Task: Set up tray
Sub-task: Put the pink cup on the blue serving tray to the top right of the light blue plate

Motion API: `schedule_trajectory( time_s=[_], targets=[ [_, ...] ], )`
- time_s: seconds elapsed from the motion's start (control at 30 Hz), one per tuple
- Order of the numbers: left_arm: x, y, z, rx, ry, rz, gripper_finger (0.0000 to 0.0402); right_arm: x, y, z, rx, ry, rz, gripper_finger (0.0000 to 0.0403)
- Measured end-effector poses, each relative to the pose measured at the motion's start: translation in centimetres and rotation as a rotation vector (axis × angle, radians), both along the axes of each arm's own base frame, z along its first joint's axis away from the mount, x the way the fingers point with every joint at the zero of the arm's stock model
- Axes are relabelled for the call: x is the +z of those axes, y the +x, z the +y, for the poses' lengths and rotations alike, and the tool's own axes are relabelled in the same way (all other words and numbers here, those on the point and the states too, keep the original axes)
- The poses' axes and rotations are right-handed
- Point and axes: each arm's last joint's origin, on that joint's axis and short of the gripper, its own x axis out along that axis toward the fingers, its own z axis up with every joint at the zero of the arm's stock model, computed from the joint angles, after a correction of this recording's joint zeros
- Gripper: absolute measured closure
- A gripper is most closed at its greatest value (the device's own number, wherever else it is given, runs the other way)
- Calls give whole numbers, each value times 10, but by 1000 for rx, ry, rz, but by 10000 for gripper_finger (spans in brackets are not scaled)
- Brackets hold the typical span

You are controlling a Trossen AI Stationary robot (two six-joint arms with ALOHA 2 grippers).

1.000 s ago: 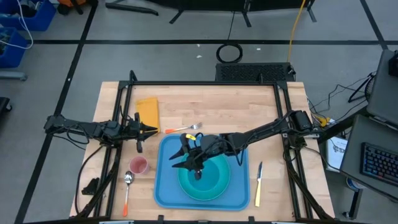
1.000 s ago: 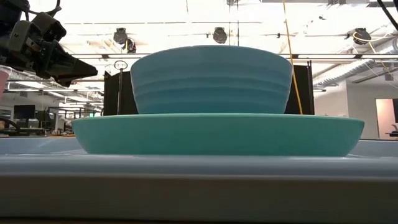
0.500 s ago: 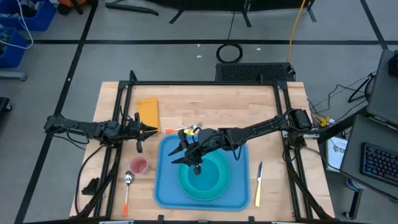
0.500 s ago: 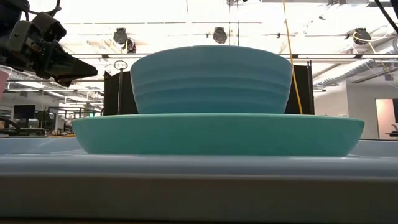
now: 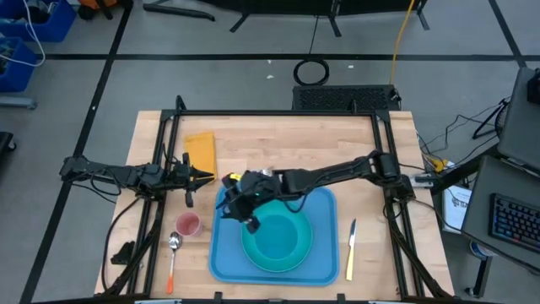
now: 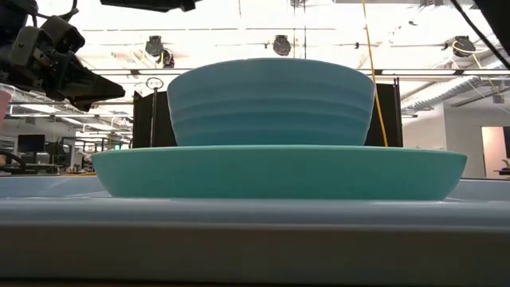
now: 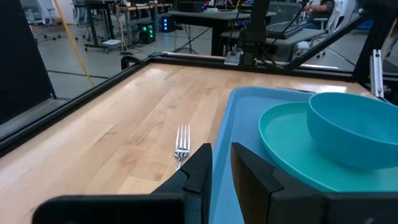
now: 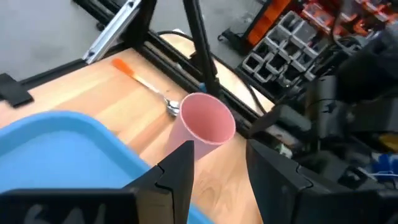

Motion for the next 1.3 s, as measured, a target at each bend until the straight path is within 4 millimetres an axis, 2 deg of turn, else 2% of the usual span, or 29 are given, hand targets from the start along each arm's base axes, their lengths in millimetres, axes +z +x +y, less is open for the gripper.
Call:
schedule_trajectory(
  time_s=[0.13, 0.37, 0.53, 0.67, 0.8, 0.97, 1.07, 1.2, 1.3],
  targets=[
    [0, 0, 0, 0, 0, 1, 339, -4, 16, 2, 42, -6, 53, 265],
    [0, 0, 0, 0, 1, 1, 339, -33, 44, 10, 83, -108, 123, 265],
    [0, 0, 0, 0, 0, 0, 339, -52, 52, 20, 45, -212, 127, 265],
    [0, 0, 0, 0, 0, 1, 339, -48, 53, 21, 0, -166, 103, 266],
    [0, 0, 0, 0, 0, 1, 339, -26, 45, 25, -101, -91, 98, 273],
    [0, 0, 0, 0, 0, 1, 339, 11, 13, 64, -90, -83, 29, 307],
    [0, 0, 0, 0, 0, 1, 339, 21, -17, 89, -102, -110, 4, 336],
    [0, 0, 0, 0, 0, 1, 339, 34, -68, 116, -109, -34, -60, 365],
    [0, 0, 0, 0, 0, 1, 339, 38, -114, 130, -168, 12, -119, 373]
  ],
)
